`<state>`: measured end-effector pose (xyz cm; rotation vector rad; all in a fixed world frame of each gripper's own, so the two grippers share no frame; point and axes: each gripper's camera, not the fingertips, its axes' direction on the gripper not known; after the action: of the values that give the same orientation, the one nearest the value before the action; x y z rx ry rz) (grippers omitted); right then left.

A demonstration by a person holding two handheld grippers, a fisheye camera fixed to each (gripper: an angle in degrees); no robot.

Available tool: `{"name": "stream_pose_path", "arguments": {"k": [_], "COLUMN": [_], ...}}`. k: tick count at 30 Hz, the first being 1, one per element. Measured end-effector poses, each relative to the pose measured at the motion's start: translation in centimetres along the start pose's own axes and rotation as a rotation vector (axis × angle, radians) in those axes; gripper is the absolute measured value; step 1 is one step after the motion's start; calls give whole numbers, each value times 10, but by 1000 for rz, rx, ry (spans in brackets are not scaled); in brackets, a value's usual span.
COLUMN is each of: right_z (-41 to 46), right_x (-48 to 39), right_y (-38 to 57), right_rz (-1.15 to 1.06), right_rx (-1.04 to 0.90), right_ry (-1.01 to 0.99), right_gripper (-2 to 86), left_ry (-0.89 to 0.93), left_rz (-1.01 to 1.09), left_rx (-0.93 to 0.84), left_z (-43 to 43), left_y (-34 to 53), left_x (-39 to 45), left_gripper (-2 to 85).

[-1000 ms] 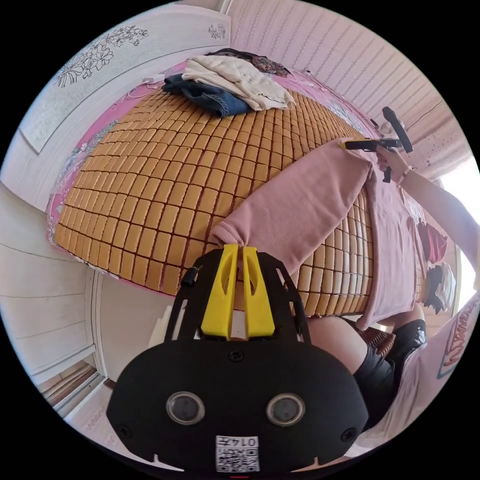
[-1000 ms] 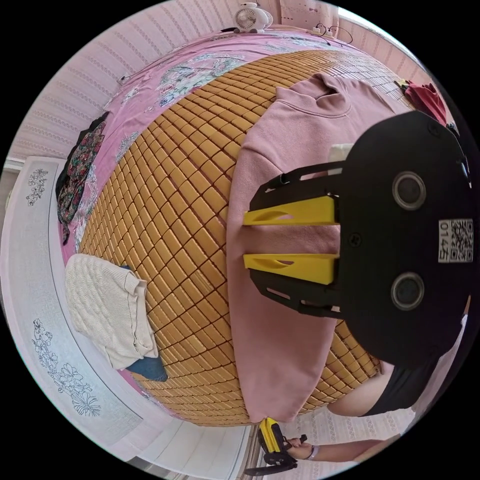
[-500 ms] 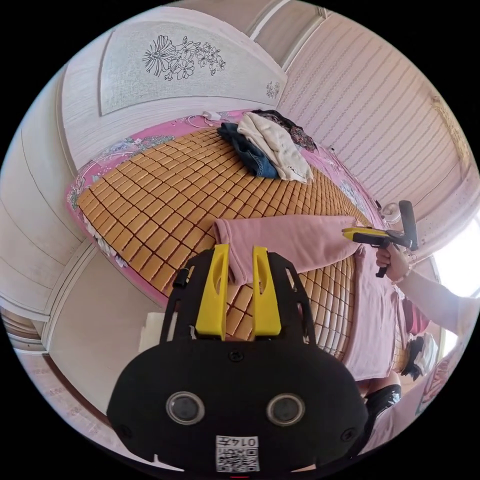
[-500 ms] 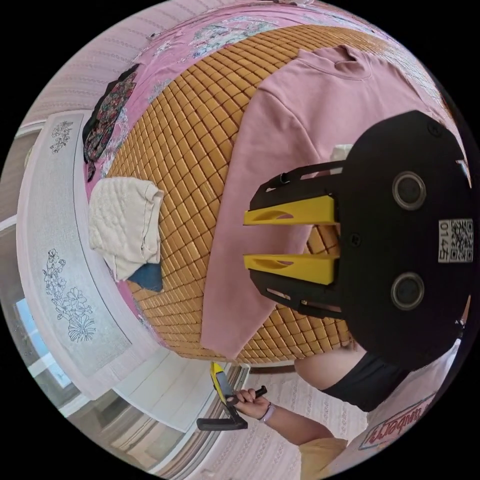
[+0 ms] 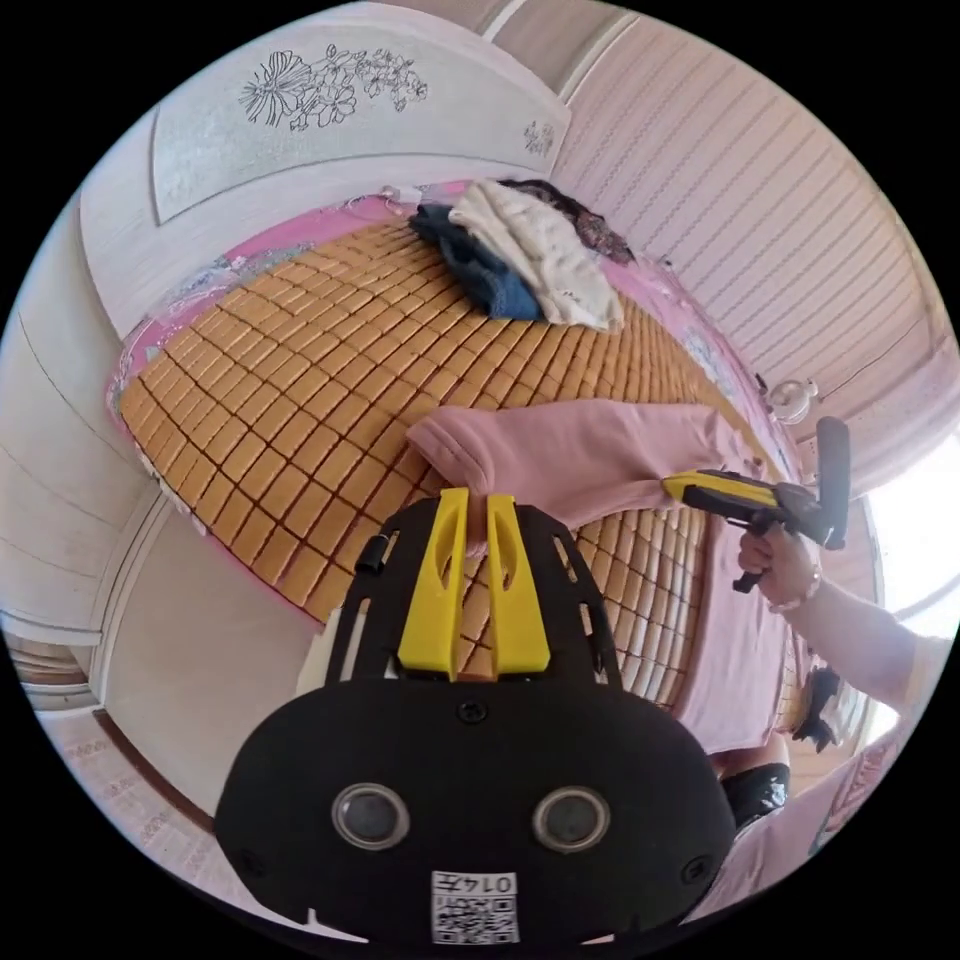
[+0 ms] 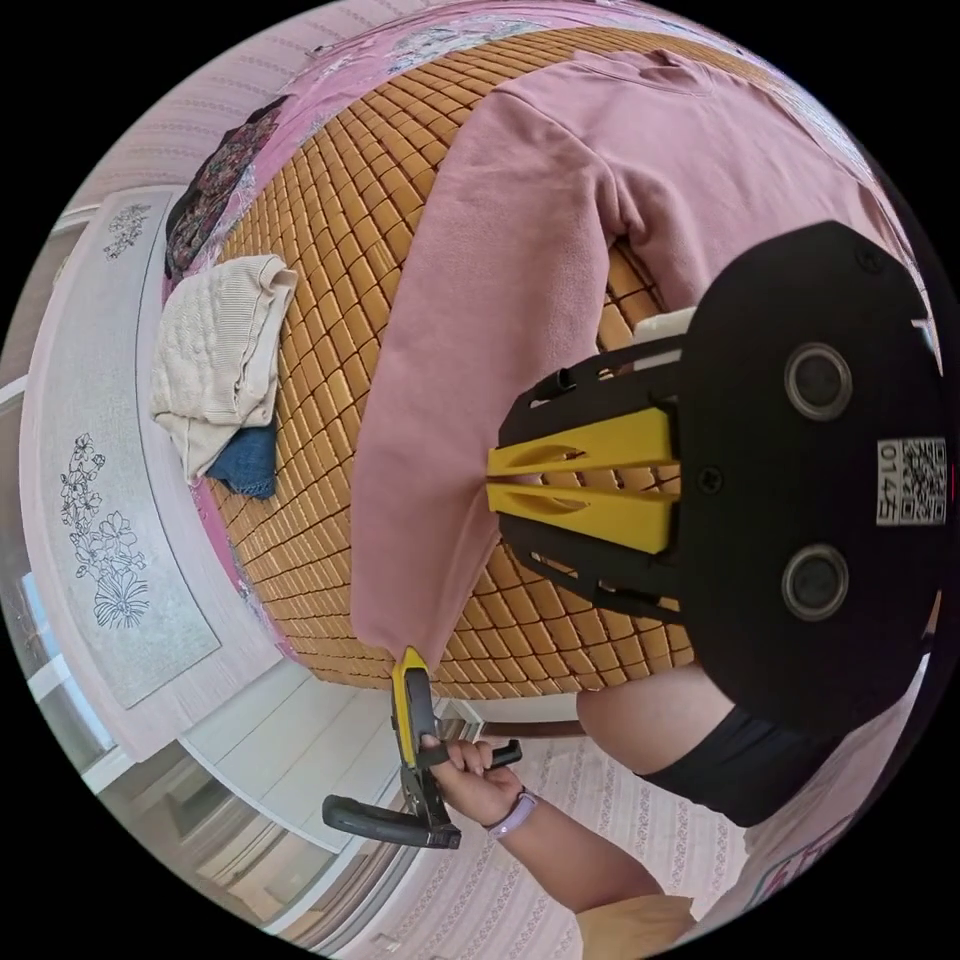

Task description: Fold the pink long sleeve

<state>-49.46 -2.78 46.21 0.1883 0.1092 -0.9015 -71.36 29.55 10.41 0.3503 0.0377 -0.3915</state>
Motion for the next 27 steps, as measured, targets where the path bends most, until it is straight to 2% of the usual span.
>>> {"name": "stream_pose_path", "arguments": {"k": [1,3,5,8,11,13,14,15,17,20,24,27], "right_z": [-7,-26,-63,-108,-134,-138,-138,-138,-141,-150,-155,-144], "right_x": [5,12,28,44,45,43,43,42,42,46,56,75], "right_y": [8,24,63,146,243,301,339,358,432,507,544,528], "right_rz": [9,31,105,214,320,376,431,460,604,808,899,831], "right_rx": [37,122,293,481,530,462,382,344,215,194,306,353], "right_ry": [-5,-8,-71,-105,-84,-83,-65,-53,23,69,107,128], "right_gripper": [-4,-7,-8,-5,9,25,39,46,67,81,92,108], "left_ry": [34,145,237,466,697,886,1025,1088,1085,973,693,626], "left_rz": [26,202,358,601,634,609,652,684,684,728,744,775], "left_rx": [55,292,427,522,497,406,304,148,-36,-219,-259,-284], "left_z": [-12,-69,-104,-126,-107,-78,-54,-29,7,44,81,107], "left_y": [1,9,19,43,76,104,125,145,175,212,232,236], "left_x": [9,61,108,190,270,316,345,371,393,403,406,428], "left_gripper": [35,35,35,38,48,51,51,52,55,59,69,96]}}
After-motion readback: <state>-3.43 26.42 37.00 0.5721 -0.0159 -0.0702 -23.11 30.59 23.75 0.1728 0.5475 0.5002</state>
